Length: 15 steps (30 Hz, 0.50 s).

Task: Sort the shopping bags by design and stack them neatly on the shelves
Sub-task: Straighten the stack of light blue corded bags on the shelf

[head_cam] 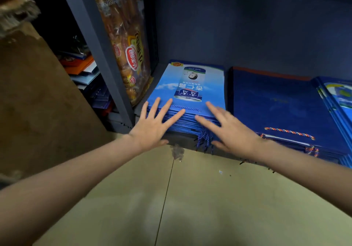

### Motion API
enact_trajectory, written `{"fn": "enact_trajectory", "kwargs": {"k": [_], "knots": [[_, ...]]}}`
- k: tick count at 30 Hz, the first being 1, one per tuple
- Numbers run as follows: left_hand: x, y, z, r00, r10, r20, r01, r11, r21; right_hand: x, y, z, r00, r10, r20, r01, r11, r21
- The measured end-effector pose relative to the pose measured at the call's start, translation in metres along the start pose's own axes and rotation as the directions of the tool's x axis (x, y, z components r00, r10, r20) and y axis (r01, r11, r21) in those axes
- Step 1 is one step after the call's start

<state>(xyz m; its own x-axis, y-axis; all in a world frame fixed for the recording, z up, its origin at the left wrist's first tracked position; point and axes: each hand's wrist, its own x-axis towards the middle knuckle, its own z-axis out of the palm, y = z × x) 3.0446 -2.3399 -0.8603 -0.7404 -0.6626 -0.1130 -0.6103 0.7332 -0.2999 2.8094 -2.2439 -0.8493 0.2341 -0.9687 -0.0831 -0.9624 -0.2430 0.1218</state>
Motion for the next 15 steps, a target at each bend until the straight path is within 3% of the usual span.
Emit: {"fn": "enact_trajectory", "kwargs": {"k": [3, 5, 8, 13, 15], "knots": [[0.007, 0.002, 0.023, 0.994, -0.022, -0.111, 0.029, 0.997, 0.065, 0.004, -0.003, 0.025, 1.000, -0.023, 0.005, 0.024, 0.973, -0.228], [0.015, 0.001, 0.028, 0.993, -0.027, -0.114, 0.038, 0.995, 0.089, 0.008, -0.002, 0.027, 0.999, -0.049, -0.016, 0.042, 0.951, -0.306], [0.021, 0.002, 0.028, 0.993, -0.048, -0.104, 0.062, 0.989, 0.132, 0.011, -0.001, 0.024, 0.997, -0.058, -0.057, 0.035, 0.942, -0.335], [0.002, 0.005, 0.052, 0.939, 0.013, -0.344, 0.042, 0.987, 0.153, -0.006, 0.004, 0.032, 0.980, -0.154, -0.126, 0.102, 0.932, -0.347], [-0.004, 0.010, 0.059, 0.940, 0.017, -0.340, 0.042, 0.985, 0.165, -0.009, 0.007, 0.034, 0.979, -0.161, -0.127, 0.107, 0.930, -0.353]]}}
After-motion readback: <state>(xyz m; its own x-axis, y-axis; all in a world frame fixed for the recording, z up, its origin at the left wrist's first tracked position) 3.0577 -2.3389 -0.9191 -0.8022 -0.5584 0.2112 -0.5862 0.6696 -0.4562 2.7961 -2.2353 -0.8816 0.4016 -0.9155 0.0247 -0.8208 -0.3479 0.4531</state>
